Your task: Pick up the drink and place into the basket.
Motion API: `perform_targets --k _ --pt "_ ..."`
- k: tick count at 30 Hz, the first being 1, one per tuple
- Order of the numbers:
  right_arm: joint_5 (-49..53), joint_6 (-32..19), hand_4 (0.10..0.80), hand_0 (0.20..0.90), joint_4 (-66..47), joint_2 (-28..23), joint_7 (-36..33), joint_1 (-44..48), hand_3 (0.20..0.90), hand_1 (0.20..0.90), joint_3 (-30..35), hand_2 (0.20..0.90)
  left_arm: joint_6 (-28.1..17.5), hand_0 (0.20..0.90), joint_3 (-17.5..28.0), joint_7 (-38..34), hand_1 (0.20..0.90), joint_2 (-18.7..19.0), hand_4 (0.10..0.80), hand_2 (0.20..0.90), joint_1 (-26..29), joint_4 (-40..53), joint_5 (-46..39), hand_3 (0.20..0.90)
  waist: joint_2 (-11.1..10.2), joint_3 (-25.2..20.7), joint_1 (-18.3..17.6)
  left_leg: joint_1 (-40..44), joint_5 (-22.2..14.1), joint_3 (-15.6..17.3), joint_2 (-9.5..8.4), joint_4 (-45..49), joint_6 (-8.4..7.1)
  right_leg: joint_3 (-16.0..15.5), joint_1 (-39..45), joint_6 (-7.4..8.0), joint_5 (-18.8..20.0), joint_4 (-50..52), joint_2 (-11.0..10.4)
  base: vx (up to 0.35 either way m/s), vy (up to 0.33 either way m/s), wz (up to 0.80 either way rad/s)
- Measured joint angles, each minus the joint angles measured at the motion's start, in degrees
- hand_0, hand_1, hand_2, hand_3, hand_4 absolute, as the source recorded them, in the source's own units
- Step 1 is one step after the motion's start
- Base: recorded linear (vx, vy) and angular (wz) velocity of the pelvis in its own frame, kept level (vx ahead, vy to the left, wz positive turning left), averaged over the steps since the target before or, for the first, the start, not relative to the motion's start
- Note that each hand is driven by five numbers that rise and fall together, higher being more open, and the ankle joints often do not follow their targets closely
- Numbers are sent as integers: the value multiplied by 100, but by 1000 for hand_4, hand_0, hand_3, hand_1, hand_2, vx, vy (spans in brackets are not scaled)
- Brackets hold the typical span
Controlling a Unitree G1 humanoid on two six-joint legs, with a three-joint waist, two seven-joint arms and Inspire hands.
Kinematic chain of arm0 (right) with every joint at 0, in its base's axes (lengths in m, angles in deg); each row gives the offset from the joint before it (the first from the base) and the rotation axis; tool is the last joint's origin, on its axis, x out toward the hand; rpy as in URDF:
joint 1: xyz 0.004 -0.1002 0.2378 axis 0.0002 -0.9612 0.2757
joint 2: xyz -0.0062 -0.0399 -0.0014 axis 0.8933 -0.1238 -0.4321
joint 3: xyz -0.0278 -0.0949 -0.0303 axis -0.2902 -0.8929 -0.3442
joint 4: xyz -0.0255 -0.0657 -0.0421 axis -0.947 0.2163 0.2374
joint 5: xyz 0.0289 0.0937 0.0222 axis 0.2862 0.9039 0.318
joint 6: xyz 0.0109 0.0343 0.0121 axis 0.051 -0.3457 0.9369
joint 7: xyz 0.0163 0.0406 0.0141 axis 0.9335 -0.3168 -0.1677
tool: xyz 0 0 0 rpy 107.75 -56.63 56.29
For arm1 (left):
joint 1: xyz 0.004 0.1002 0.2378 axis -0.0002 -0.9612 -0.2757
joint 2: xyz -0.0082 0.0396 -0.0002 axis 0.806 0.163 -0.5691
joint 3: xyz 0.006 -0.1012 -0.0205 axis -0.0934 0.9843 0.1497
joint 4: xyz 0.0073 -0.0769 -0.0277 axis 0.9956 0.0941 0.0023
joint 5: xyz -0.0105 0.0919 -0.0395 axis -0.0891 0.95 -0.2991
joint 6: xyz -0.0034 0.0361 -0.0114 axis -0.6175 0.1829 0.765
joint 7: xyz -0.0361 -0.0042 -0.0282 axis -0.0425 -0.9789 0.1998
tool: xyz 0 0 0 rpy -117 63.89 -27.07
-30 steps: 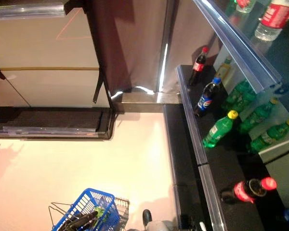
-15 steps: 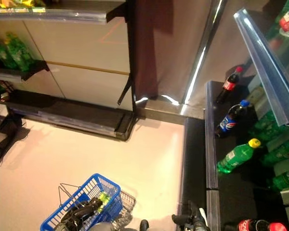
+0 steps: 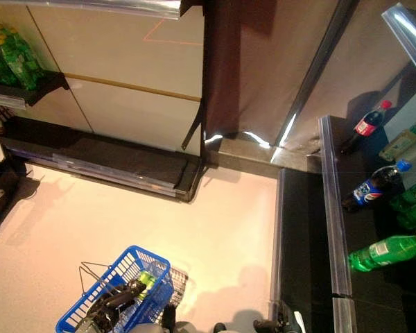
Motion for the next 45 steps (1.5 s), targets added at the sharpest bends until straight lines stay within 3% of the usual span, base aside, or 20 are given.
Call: perform_targets --k 4,6,8,11,13,15,19,25,36,38,39,40,41,43,44,45 --pt "3 -102 800 900 -1 114 8 111 900 900 0 900 36 300 -59 6 300 6 100 300 -8 -79 4 200 -29 4 -21 277 -104 5 -8 -127 124 126 -526 210 -122 1332 49 49 114 -26" --pt "-1 -127 800 900 -5 193 63 149 900 900 -23 900 37 300 -156 8 300 45 100 300 -66 -88 15 200 -5 21 -7 432 -125 169 42 -194 187 96 -937 313 -170 2107 -2 96 6 -30" --pt "-2 -130 800 900 -11 284 101 128 900 900 -61 900 45 300 -176 4 300 127 100 300 -122 -97 24 200 -82 -27 -59 488 -166 162 3 -279 172 120 -1075 329 -183 1960 -14 169 -61 -10" --pt "17 -129 800 900 -8 335 101 50 900 900 -152 900 50 300 -176 4 300 139 100 300 -93 -99 60 200 -101 -40 -243 437 -103 -84 -45 -399 216 389 -1096 230 -108 665 159 89 -103 28" --pt "51 -130 800 900 14 338 101 -56 900 900 -176 900 50 300 -205 5 300 139 100 300 -93 -125 112 200 -108 -44 -381 428 -103 -290 -103 -399 213 437 -1108 159 226 148 204 82 -119 55" --pt "52 -121 800 900 51 319 101 -149 900 900 -171 900 48 300 -226 -1 300 92 100 300 -129 -187 127 200 -145 -78 -443 502 -175 -437 -168 -400 126 393 -1047 46 824 -79 183 122 -153 47" --pt "57 -120 800 900 69 276 98 -127 900 900 -168 900 37 300 -231 45 300 -9 100 300 -165 -210 158 200 80 -115 -414 559 -276 -618 74 -369 -107 180 -470 -174 1161 -931 367 113 -145 22" --pt "193 -125 800 900 -88 160 95 162 900 900 -160 900 36 300 -319 77 300 5 100 300 -105 -213 248 200 85 -116 -386 566 -394 -646 227 -219 -271 -87 -268 -346 1072 -1029 507 85 -106 20" --pt "231 -108 800 900 -116 142 91 21 900 900 -163 900 32 300 -479 112 300 33 100 300 -106 -213 235 200 154 -110 -448 494 -498 -613 249 -41 -294 -54 -409 -412 961 -832 542 43 4 -3" --pt "230 -74 800 900 -94 140 91 -3 900 900 -164 900 30 300 -477 113 300 18 100 300 -107 -224 226 200 168 -92 -434 448 -632 -608 214 236 -300 98 -510 -416 860 -654 563 50 167 -34" --pt "220 -42 800 900 -50 145 103 26 900 900 -165 900 -5 300 -465 112 300 6 100 300 -96 -237 196 200 96 -42 -388 320 -728 -671 70 716 -368 312 -512 -385 811 -563 524 99 302 -84" --pt "200 -45 800 900 18 120 122 92 900 900 -163 900 -103 300 -446 115 300 -6 100 300 -48 -226 89 200 -76 29 -268 56 -729 -854 -198 1481 -359 657 -519 -399 812 -507 362 45 340 -119" --pt "199 -47 800 900 36 60 126 121 900 900 -164 900 -174 300 -439 134 300 -47 100 300 -61 -201 7 200 -125 32 -132 -71 -808 -1089 -371 1787 -264 837 -549 -409 821 -478 270 -65 295 -143" --pt "198 -96 800 900 19 -84 132 151 900 900 -161 900 -248 300 -448 144 300 -131 100 300 -77 -183 -114 200 -54 -36 -80 -84 -863 -1446 -435 1554 -136 1083 -716 -390 895 -412 299 -154 233 -116" --pt "204 -131 800 900 2 -224 149 222 900 900 -162 900 -251 300 -480 141 300 -185 100 300 -27 -151 -194 200 93 -99 -154 -119 -875 -1655 -417 1298 -116 1311 -949 -157 965 -340 401 -106 290 -116" --pt "213 -139 800 900 -9 -287 154 296 900 900 -152 900 -251 300 -479 141 300 -187 100 300 20 -118 -230 200 184 -132 -169 -66 -943 -1682 -385 1032 -54 1454 -1153 -73 1025 -302 514 -62 256 -121"
